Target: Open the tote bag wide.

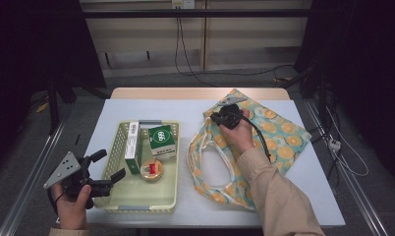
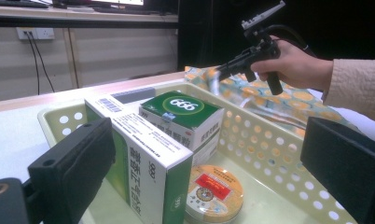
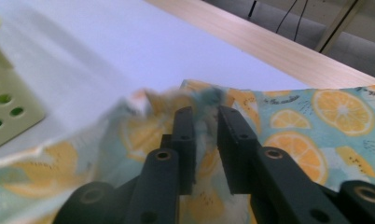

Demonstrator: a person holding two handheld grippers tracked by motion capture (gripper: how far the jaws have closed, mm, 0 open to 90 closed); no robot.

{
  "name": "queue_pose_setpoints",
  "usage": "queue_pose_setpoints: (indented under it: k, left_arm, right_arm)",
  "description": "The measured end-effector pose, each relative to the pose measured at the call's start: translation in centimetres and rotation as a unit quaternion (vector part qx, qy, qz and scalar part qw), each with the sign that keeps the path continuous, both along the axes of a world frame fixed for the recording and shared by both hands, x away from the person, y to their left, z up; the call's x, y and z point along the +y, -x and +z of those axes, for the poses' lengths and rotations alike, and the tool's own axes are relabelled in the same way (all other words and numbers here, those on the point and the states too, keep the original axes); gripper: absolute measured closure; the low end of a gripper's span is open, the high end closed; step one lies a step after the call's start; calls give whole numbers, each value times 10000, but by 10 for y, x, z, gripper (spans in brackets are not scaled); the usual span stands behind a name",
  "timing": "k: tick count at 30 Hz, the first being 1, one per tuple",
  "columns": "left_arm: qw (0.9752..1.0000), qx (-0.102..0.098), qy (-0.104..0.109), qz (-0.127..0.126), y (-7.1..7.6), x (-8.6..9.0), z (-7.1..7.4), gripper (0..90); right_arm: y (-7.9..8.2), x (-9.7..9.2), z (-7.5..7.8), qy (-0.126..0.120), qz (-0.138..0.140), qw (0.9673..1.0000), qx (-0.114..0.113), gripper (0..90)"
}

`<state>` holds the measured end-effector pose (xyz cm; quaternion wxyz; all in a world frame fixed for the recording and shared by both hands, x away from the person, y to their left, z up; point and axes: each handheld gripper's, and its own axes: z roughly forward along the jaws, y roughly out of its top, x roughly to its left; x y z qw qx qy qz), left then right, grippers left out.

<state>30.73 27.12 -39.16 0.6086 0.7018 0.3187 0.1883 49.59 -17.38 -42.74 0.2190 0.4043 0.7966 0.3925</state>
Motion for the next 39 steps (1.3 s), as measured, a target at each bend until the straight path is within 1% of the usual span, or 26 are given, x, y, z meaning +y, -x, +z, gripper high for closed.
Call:
queue_pose_setpoints:
  k: [1,2,3,4,5,7,8,9,12,14,15,18,20,21,24,27,30,31,32,33,34,35,38,39]
  left_arm:
    - [10000,4,5,-3,0,0,0,30]
    - [10000,7,0,-5,0,0,0,30]
    - [10000,11,2,-6,-1,0,-1,30]
    - [10000,9,-34,-16,-1,0,-1,30]
    - [10000,6,-22,-8,-1,0,-1,30]
    - [10000,12,-45,-14,-1,-1,0,30]
    - [10000,10,-50,-1,-1,-1,0,30]
    - [10000,21,-22,-10,0,-1,0,29]
    - [10000,1,-19,-33,0,-2,1,29]
    - [10000,4,10,-36,1,-3,1,29]
    - [10000,0,-1,-34,1,-3,1,29]
    - [10000,-6,-19,-35,1,-3,1,29]
    - [10000,5,25,-29,1,-4,1,29]
    - [10000,-7,-24,-39,1,-3,1,29]
    - [10000,1,-34,-55,1,-4,1,29]
    - [10000,5,-36,-54,1,-4,1,29]
    - [10000,2,-48,-34,1,-3,1,29]
    - [10000,0,-41,-35,1,-3,1,29]
    - [10000,0,-28,-16,1,-3,1,29]
    - [10000,8,-34,-20,1,-2,1,29]
    - [10000,0,-51,-18,1,-1,1,29]
    - [10000,13,-16,-3,1,-1,1,29]
    - [10000,20,-27,5,1,0,1,28]
    - [10000,25,-31,4,1,-1,1,28]
  right_arm:
    - [3,1,0,-77,73,9999,55,696]
    - [8,2,1,-103,97,9999,52,637]
    - [13,3,3,-91,170,9998,39,579]
    - [19,3,6,-87,259,9996,53,543]
    - [26,3,10,-87,301,9995,0,529]
    - [39,3,16,-93,452,9989,76,482]
    - [44,3,19,-136,507,9986,111,465]
    - [54,4,21,-227,628,9976,185,454]
    - [80,8,24,-191,906,9954,257,414]
    - [94,11,25,-214,1049,9939,273,387]
    - [104,14,25,-241,1156,9925,306,362]
    - [123,22,23,-207,1387,9889,498,306]
    - [134,26,22,-228,1489,9870,552,306]
    - [138,28,22,-238,1528,9862,596,306]
    - [148,33,24,-345,1657,9836,621,308]
    - [154,39,26,-354,1764,9817,619,317]
    - [161,49,24,-455,1912,9777,734,317]
    - [164,52,22,-417,1961,9768,749,319]
    - [166,55,20,-366,1991,9761,794,338]
    - [167,58,17,-378,2018,9748,867,359]
    - [167,59,15,-394,2008,9747,901,394]
    - [167,60,12,-403,2027,9738,948,442]
    - [166,61,8,-446,2091,9713,1045,571]
    - [165,61,7,-458,2091,9711,1059,599]
